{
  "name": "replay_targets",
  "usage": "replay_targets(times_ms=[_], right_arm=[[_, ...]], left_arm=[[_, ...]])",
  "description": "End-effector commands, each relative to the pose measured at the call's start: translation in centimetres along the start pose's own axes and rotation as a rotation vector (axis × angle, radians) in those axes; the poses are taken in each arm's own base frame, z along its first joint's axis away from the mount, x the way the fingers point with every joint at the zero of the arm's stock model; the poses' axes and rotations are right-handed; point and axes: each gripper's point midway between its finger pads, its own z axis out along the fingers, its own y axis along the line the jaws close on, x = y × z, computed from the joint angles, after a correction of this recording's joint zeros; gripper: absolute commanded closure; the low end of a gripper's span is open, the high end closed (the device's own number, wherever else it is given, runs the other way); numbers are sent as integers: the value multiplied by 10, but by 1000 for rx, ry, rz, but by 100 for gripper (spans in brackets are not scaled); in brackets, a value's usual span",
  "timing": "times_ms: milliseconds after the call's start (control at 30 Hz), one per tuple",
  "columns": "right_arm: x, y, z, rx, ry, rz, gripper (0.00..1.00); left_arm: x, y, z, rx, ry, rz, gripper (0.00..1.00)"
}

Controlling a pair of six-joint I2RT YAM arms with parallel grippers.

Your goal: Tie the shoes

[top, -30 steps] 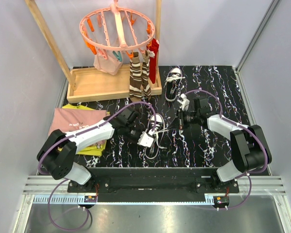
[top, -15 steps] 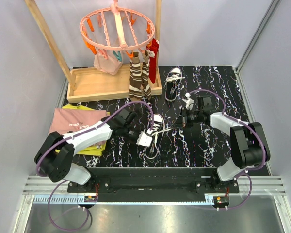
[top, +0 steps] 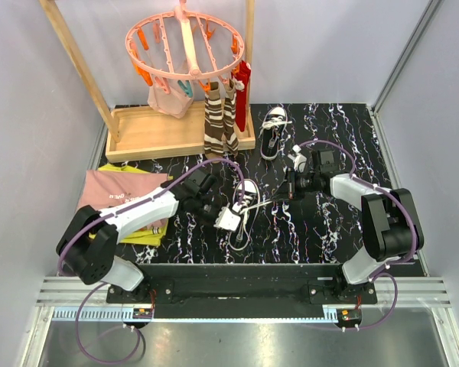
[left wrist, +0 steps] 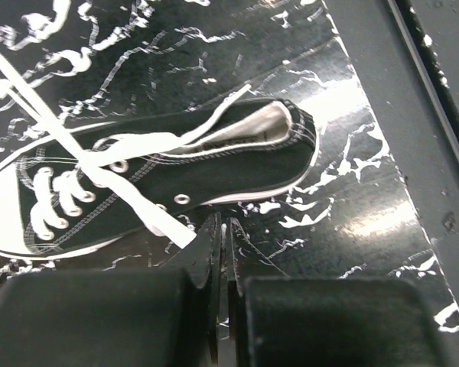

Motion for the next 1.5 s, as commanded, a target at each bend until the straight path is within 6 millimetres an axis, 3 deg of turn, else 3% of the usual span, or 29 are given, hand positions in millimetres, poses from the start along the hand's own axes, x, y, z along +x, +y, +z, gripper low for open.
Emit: replay_targets(times_ms=[0, 633, 1133, 1333, 1467], right_arm=[[-27, -17, -5, 82, -68, -17, 100], [-32, -33, 0, 138, -71, -8, 100], [-39, -51, -7, 198, -109, 41, 100], [-42, -46, -4, 162, -107, 49, 100], [-43, -29, -3, 68, -92, 35, 100]], left_arm=[[19, -32, -3, 140, 81, -92, 100], [32, -44, -3, 266, 151, -87, 100], [35, -47, -3, 288, 166, -83, 100], [35, -46, -3, 296, 167, -71, 100], [30, -36, 0, 270, 145, -58, 100]])
